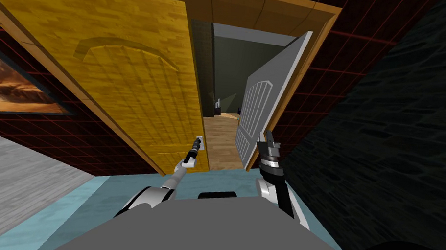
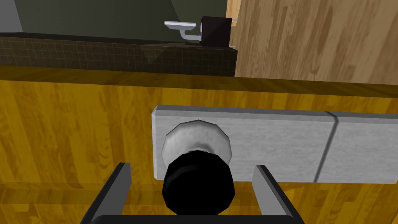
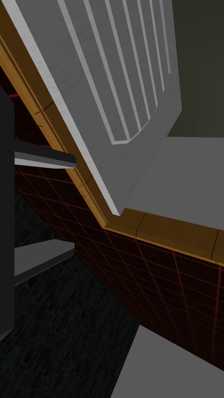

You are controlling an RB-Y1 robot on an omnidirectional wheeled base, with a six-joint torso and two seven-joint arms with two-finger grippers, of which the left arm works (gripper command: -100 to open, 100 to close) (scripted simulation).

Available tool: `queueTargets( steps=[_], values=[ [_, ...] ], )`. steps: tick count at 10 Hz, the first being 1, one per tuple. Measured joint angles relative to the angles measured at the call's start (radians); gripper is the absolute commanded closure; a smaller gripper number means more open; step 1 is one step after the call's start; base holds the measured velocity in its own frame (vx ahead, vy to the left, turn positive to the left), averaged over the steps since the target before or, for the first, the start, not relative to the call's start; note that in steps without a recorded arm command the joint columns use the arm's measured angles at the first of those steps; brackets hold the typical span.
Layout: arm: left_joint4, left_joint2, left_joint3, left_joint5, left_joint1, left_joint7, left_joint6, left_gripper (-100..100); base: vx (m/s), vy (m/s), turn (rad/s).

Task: Push the door open

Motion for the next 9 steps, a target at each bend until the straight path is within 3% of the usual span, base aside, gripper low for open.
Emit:
queueTargets(
  steps=[1, 6, 9],
  values=[
    [0.0, 0.0, 0.0, 0.0, 0.0, 0.0, 0.0, 100, -0.007, -0.002, 0.005],
    [0.001, 0.001, 0.0, 0.0, 0.0, -0.001, 0.001, 100, -0.013, 0.0, -0.001],
    [0.007, -0.004, 0.01, 0.002, 0.009, -0.008, 0.004, 100, 0.143, -0.052, 0.038]
  ],
)
